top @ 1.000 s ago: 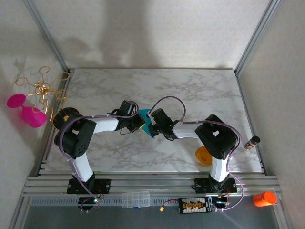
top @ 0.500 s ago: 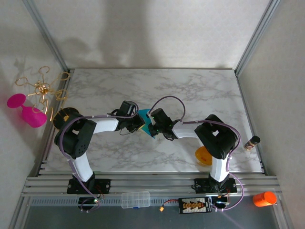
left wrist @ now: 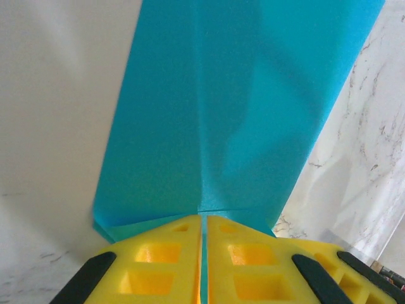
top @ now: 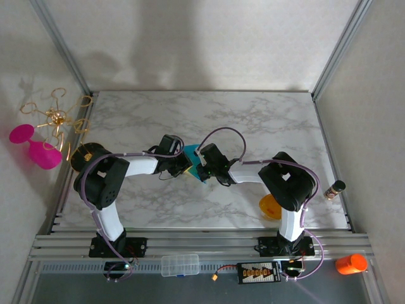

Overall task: Fold a paper plane with a square sheet of paper (pick it up from the middle)
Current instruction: Third fold the triangle at the center of the table.

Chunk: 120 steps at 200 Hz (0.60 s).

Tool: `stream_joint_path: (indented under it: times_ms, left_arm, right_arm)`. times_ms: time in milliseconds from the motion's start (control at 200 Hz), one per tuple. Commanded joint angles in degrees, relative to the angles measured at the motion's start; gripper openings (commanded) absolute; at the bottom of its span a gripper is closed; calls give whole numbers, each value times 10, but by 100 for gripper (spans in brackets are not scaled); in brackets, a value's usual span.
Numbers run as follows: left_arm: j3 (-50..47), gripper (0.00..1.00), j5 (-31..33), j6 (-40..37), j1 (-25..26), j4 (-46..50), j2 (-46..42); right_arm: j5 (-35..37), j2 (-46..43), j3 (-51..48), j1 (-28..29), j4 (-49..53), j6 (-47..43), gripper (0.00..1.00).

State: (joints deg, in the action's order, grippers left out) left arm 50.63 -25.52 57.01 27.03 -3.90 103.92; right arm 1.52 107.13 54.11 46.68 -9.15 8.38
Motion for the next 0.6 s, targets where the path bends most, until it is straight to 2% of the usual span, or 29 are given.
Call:
stream_joint_path:
  times_ms: [0,195,340,596]
  left_arm:
    - [-9,11,21,-10,-2,17,10]
    - [-15,11,32,-12,-2,26,12]
    - [-27,11,46,-10,-2,31,9]
    - [-32,10,50,-15,-2,31,13]
  right_arm:
    - [-5,19,2,-2,41,8,0]
    - [-21,8,17,-5,58,26,0]
    - [-39,-17,39,-13,84,57,7]
    - [-52,-58,66,-38,123,103,26]
